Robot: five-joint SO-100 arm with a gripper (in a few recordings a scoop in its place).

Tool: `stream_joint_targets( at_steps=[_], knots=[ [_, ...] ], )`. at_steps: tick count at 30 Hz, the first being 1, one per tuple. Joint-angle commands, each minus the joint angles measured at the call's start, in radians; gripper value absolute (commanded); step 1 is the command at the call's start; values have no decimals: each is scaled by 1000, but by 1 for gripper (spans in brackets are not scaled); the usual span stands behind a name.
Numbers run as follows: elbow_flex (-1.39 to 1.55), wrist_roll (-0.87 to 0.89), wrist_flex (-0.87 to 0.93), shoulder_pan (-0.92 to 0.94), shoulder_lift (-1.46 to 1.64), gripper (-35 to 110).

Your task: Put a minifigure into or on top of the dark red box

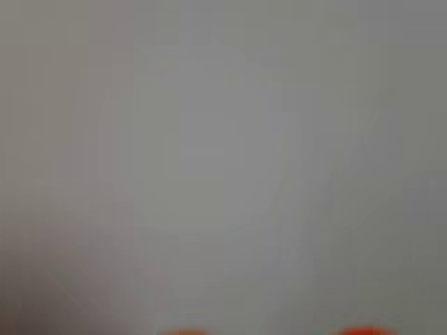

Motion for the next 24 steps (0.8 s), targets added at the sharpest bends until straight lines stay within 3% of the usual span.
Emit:
stream_joint_targets(
  at_steps=[1,4,9,14,19,24],
  knots=[
    [-109,345,54,107,0,8],
    [-135,546,11,170,-3,0],
    [-132,920,-92,216,-129,12],
    [-218,1210,-218,215,-463,15],
    [-614,1269,-163,227,-1031,16],
    [-882,1333,-141,222,-1344,19]
  ],
)
